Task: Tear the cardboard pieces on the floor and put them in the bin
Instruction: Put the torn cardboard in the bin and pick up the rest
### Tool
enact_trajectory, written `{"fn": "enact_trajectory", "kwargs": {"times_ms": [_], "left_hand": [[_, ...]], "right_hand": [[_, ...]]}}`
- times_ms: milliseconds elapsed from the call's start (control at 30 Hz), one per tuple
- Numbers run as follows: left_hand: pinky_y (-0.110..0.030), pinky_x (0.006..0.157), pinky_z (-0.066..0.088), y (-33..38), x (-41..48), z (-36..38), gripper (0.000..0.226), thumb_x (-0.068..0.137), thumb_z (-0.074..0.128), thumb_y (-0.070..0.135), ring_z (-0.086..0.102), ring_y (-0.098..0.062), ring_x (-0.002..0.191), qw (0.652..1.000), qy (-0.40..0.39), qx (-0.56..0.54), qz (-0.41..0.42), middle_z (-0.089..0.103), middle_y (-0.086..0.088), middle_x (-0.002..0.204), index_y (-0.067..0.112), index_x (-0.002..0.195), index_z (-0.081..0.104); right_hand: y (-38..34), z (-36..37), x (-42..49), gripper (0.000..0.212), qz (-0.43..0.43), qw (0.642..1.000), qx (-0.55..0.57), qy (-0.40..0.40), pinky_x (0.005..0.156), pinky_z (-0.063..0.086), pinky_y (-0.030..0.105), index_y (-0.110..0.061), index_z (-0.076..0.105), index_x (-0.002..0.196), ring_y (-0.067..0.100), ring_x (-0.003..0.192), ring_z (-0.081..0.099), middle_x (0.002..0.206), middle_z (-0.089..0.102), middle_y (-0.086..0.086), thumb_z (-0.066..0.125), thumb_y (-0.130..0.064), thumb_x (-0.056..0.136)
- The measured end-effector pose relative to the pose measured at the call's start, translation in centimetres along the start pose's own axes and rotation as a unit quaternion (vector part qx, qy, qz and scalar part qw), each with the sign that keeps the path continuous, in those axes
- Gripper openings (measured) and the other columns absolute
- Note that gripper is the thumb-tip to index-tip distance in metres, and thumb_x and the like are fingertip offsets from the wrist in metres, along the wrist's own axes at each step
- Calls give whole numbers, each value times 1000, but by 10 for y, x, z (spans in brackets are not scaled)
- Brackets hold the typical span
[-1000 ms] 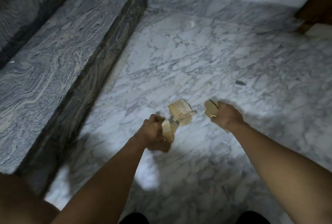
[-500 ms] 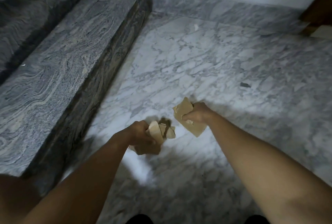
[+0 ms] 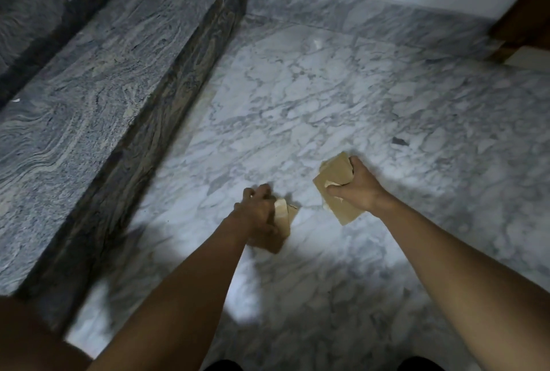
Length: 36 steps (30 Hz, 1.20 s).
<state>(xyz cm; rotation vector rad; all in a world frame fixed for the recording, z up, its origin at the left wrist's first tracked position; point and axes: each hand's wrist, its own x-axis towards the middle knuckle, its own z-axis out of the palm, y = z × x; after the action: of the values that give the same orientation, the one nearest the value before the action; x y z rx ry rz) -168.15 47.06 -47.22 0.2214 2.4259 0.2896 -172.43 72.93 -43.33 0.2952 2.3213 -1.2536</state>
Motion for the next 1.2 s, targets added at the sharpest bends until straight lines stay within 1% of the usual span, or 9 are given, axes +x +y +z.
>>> {"fn": "enact_trajectory", "kwargs": {"times_ms": [67, 200, 333, 433, 567, 733, 833, 1000, 1200], "left_hand": [[-43, 103, 43, 2, 8, 0, 79, 71, 81, 42, 35, -32, 127, 1000, 1, -3, -7, 25, -1, 145, 32, 140, 43], [-40, 102, 44, 12, 8, 4, 84, 78, 79, 30, 46, -30, 128, 998, -17, -47, -26, 45, -8, 139, 26, 147, 32], [-26, 81, 45, 13, 0, 2, 48, 80, 76, 32, 57, -19, 103, 993, -42, -83, -72, 60, -4, 117, 16, 122, 58], [-27, 84, 47, 9, 1, -10, 38, 85, 70, 30, 60, -20, 107, 987, 1, -153, -56, 64, -1, 113, 17, 120, 62], [-45, 81, 56, 34, 6, -48, 19, 91, 60, 22, 68, -31, 95, 901, 57, -430, -10, 71, -8, 98, 13, 107, 65], [-34, 74, 51, 129, 11, -91, 21, 93, 47, 30, 61, -24, 77, 864, -2, -504, 23, 65, -3, 81, 19, 94, 65], [-37, 91, 53, 171, 4, -101, 36, 95, 44, 48, 66, -20, 98, 877, -28, -475, 61, 70, 1, 108, 25, 115, 64], [-31, 70, 53, 277, -27, -102, 38, 90, 55, 56, 68, -22, 97, 883, -122, -408, 198, 71, -4, 110, 27, 112, 66], [-34, 56, 54, 449, -128, -46, 38, 98, 51, 48, 69, -27, 81, 828, -302, -289, 374, 71, -13, 107, 23, 125, 60]], "right_hand": [[3, -16, 5, 70, 8, 1000, 5, -12, 84, 55, 35, -23, 42, 129, 18, 104, 63, 114, 60, -6, 85, -21, 74], [18, -24, 4, 44, 56, 996, -15, -62, 75, 56, 32, -15, 65, 115, 21, 95, 69, 101, 71, 1, 85, -17, 75], [31, -5, -3, 47, 93, 990, 44, -98, 83, 59, 41, -18, 65, 115, 22, 95, 70, 108, 72, 4, 85, -22, 73], [21, -2, -11, 38, 83, 980, 140, -113, 72, 55, 32, -18, 64, 118, 19, 94, 69, 107, 73, 3, 78, -15, 83], [2, -17, -20, 36, 56, 951, 288, -92, 70, 57, 37, -18, 67, 118, 26, 98, 72, 106, 75, 6, 77, -11, 84], [5, -49, -48, 42, 39, 916, 397, 29, 83, 59, 53, -12, 67, 122, 33, 106, 70, 113, 74, 11, 79, -10, 82], [11, -64, -76, 38, 20, 889, 446, 100, 81, 59, 48, -12, 67, 123, 34, 108, 68, 115, 73, 12, 75, -10, 86], [34, -113, -159, 44, -45, 845, 489, 212, 78, 56, 60, -15, 58, 133, 42, 110, 66, 123, 68, 18, 72, -18, 91], [91, -164, -360, 50, -19, 753, 481, 448, 84, 54, 65, -15, 56, 136, 44, 110, 65, 123, 67, 21, 73, -30, 91]]}}
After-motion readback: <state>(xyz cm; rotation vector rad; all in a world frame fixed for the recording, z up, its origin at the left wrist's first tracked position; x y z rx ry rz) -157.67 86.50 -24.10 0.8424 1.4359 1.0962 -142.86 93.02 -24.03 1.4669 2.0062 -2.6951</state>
